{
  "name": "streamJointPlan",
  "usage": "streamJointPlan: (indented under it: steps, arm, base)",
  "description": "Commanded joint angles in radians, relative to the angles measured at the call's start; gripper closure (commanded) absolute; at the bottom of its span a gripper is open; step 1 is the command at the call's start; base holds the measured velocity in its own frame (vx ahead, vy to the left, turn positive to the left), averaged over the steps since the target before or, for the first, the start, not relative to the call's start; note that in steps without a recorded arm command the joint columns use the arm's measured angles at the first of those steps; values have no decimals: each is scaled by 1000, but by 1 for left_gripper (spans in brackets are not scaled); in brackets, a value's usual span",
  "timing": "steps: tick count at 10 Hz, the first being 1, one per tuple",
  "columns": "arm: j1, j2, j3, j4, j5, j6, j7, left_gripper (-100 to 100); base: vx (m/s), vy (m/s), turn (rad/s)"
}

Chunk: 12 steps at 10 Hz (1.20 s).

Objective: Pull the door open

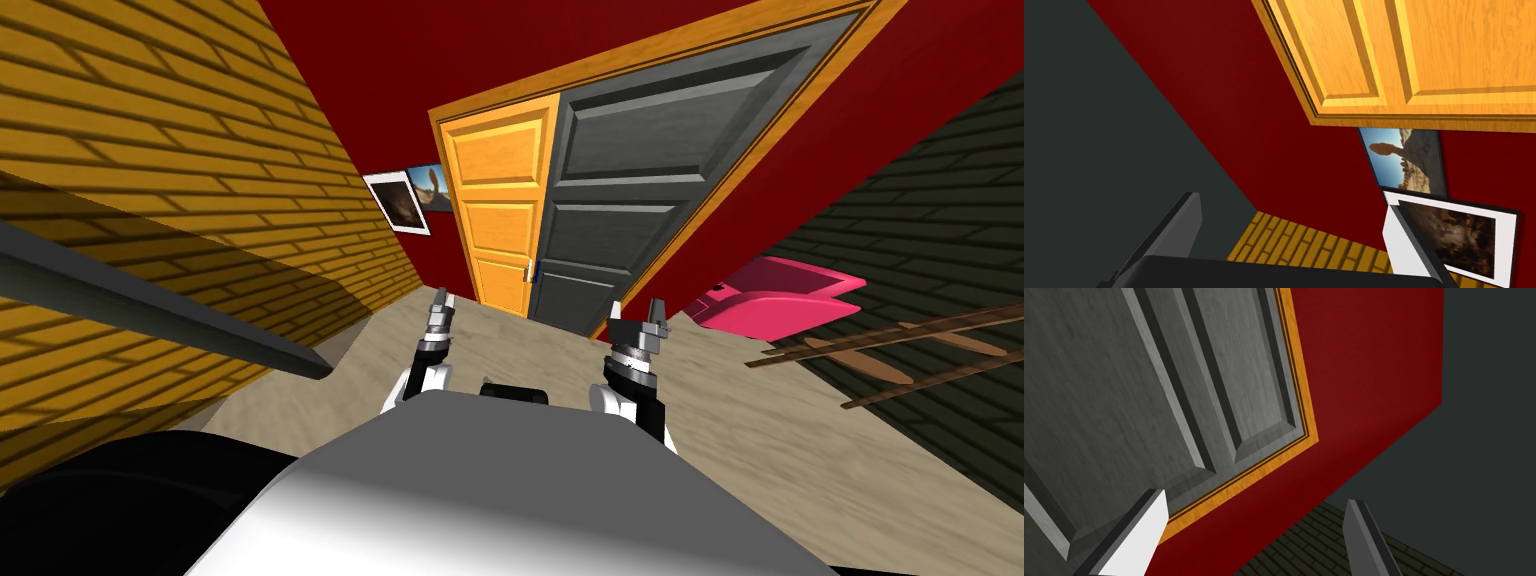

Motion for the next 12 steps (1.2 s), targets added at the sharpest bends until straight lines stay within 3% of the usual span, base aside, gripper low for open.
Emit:
streamJointPlan:
  steps: [1,12]
  arm:
    - [-4,3,4,36,-6,-12,-37,-100]
    - [-69,28,46,291,-41,-66,-292,-100]
  base:
    - [104,-33,-54]
    - [105,-37,-68]
